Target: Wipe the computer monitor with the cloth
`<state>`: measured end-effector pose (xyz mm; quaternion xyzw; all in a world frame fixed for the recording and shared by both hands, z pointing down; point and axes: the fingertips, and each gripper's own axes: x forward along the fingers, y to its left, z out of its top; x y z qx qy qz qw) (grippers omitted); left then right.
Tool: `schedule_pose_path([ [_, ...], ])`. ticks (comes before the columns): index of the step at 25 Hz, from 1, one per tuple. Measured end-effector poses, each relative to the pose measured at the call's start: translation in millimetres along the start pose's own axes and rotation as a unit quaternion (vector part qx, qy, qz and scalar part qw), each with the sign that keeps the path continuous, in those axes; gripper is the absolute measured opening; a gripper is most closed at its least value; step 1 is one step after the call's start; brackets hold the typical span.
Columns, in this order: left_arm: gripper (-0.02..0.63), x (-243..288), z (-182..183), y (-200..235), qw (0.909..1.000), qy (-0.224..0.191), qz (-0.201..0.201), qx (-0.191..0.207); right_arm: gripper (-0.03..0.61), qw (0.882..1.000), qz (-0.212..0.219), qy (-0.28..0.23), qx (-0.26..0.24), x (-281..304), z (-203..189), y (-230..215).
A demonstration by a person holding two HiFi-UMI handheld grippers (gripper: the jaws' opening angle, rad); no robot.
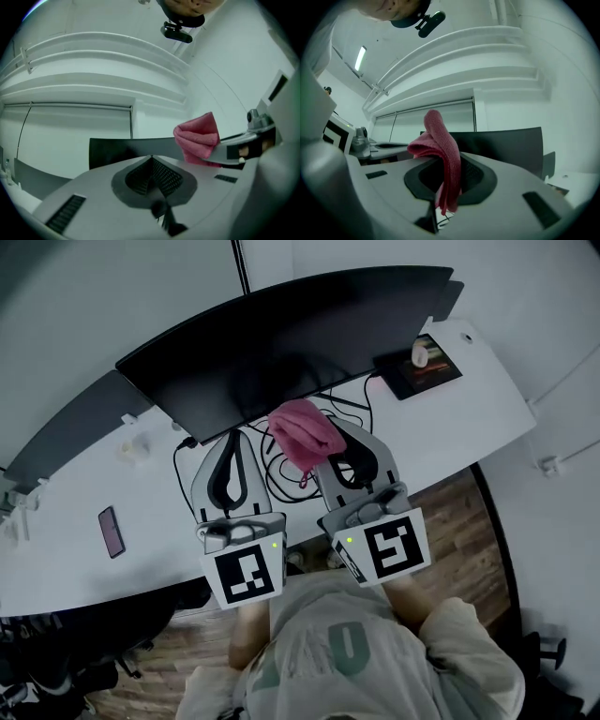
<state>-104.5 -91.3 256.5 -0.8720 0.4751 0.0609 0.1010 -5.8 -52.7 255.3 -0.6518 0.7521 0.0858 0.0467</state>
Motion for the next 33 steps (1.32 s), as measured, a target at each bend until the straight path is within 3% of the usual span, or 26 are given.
schedule_pose_path([
  [10,0.015,-4,9,-61,0.9998,-0.016,-0.005,0.006,0.057,1.000,-0.016,-0.002,-0.023,-42,-8,-42],
  [21,0.015,-16,12,-68,0.9989,-0.016,0.043,0.013,0.057,0.999,0.028,-0.013,-0.012,-44,-9,-49],
  [33,0.015,-16,13,-78,0.9981,-0.010,0.054,0.027,0.057,0.999,0.037,-0.016,-0.008,-45,-10,-59],
])
